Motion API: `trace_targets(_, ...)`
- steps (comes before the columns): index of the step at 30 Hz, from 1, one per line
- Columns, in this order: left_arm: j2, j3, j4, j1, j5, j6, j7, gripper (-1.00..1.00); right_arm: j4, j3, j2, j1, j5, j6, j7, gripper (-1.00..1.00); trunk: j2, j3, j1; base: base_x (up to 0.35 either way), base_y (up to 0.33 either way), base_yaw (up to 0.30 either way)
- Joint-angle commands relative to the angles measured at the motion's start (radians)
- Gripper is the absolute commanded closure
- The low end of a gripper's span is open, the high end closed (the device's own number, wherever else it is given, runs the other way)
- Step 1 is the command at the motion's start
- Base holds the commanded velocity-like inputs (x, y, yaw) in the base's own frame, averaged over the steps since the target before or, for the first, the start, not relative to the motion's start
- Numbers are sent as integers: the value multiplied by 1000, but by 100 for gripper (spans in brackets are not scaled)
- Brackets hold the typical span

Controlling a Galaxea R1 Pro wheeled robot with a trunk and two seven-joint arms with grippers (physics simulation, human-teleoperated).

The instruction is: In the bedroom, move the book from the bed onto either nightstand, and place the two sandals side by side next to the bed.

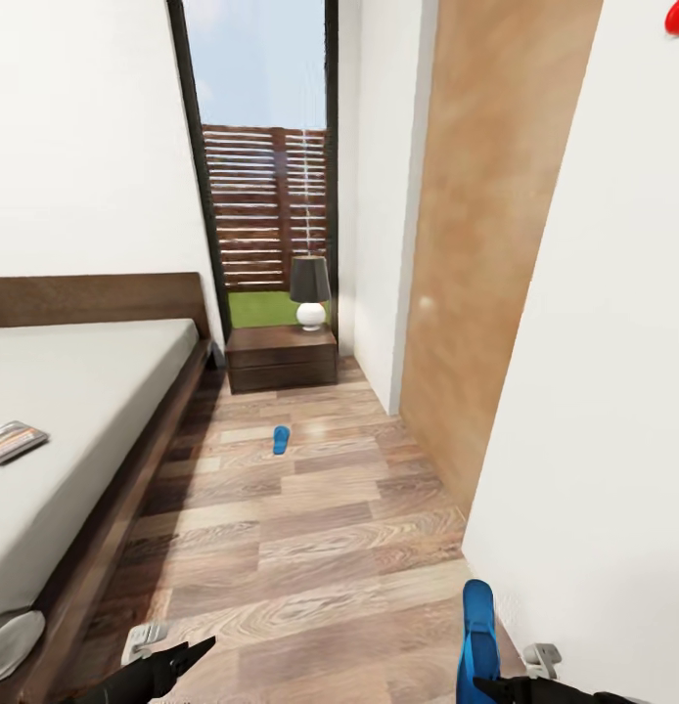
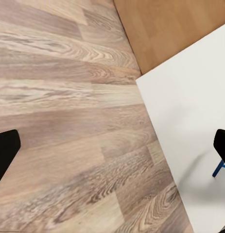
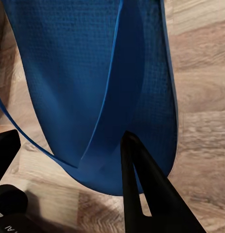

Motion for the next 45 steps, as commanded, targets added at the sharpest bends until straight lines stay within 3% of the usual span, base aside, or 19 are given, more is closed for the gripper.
trace_targets(1,0,1,0,-1,5,10,-3,-100,0,-9,0,0,8,1,7,100,0,-1,0,9,0,213)
trace_targets(16,0,1,0,-1,4,10,-3,-100,0,-9,0,0,7,1,7,100,0,-1,0,252,0,157)
trace_targets(45,0,-1,0,-1,4,10,-3,-100,0,-9,0,0,8,1,7,100,0,-1,0,322,-28,5)
